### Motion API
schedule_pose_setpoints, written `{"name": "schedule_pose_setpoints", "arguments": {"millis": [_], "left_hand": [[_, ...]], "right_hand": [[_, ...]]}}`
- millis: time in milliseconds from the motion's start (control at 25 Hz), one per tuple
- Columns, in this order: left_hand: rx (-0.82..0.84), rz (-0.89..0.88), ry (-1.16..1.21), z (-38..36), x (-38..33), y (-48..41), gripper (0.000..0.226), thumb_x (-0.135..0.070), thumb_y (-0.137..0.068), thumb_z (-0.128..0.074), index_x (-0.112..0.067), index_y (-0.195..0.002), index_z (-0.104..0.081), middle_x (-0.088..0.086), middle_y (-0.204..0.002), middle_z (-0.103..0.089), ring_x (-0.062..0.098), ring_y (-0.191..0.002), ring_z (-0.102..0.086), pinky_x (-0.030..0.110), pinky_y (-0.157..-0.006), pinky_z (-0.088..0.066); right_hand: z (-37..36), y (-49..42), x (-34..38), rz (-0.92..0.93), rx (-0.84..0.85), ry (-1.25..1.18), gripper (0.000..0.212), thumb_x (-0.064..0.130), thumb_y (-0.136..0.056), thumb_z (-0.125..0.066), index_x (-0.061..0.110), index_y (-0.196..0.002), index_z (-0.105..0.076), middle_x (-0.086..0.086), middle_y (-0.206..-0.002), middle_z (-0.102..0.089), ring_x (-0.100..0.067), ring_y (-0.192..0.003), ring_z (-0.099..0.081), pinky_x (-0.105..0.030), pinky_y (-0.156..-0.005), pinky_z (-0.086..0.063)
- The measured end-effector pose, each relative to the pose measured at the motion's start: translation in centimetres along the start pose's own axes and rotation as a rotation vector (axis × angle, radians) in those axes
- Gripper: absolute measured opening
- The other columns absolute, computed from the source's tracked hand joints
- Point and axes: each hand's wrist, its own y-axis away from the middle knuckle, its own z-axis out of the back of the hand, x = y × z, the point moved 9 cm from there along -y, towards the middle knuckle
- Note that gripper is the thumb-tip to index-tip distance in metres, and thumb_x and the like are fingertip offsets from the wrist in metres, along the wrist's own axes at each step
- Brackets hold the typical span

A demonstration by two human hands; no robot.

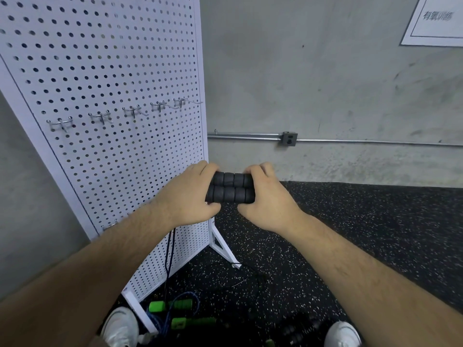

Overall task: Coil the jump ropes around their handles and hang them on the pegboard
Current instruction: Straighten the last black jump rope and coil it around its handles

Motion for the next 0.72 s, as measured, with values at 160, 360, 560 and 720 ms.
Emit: {"name": "schedule_pose_setpoints", "arguments": {"millis": [160,360,560,720], "left_hand": [[-0.045,-0.161,-0.095,0.1,-1.1,0.0,0.059,-0.046,-0.076,-0.063,-0.025,-0.130,-0.049,-0.011,-0.106,-0.049,0.012,-0.099,-0.045,0.038,-0.091,-0.046],[-0.093,-0.296,-0.156,0.6,-1.7,-0.2,0.087,-0.080,-0.086,-0.045,-0.024,-0.152,-0.032,-0.004,-0.129,-0.055,0.015,-0.109,-0.053,0.039,-0.093,-0.050],[-0.174,-0.299,-0.168,2.5,-1.7,-0.2,0.087,-0.080,-0.089,-0.032,-0.021,-0.154,-0.037,-0.001,-0.117,-0.059,0.017,-0.101,-0.055,0.036,-0.083,-0.053],[-0.220,-0.161,-0.007,4.0,-0.7,-0.2,0.084,-0.078,-0.087,-0.038,-0.027,-0.153,-0.038,-0.008,-0.117,-0.056,0.010,-0.104,-0.051,0.029,-0.084,-0.047]], "right_hand": [[0.1,0.0,0.2,0.000,0.002,-0.074,0.055,0.011,-0.075,-0.071,0.018,-0.124,-0.048,0.007,-0.115,-0.035,-0.011,-0.089,-0.054,-0.022,-0.079,-0.046],[1.1,0.0,0.9,0.020,-0.076,-0.162,0.062,0.014,-0.072,-0.079,0.019,-0.126,-0.050,0.007,-0.118,-0.042,-0.006,-0.095,-0.055,-0.022,-0.086,-0.050],[1.2,0.1,0.0,-0.022,-0.090,-0.452,0.099,0.017,-0.074,-0.085,0.032,-0.150,-0.023,0.010,-0.128,-0.048,-0.002,-0.105,-0.060,-0.011,-0.086,-0.049],[-1.9,0.1,-2.1,-0.222,-0.050,-0.738,0.070,0.021,-0.078,-0.083,0.029,-0.135,-0.044,0.006,-0.115,-0.065,-0.015,-0.102,-0.067,-0.039,-0.090,-0.058]]}}
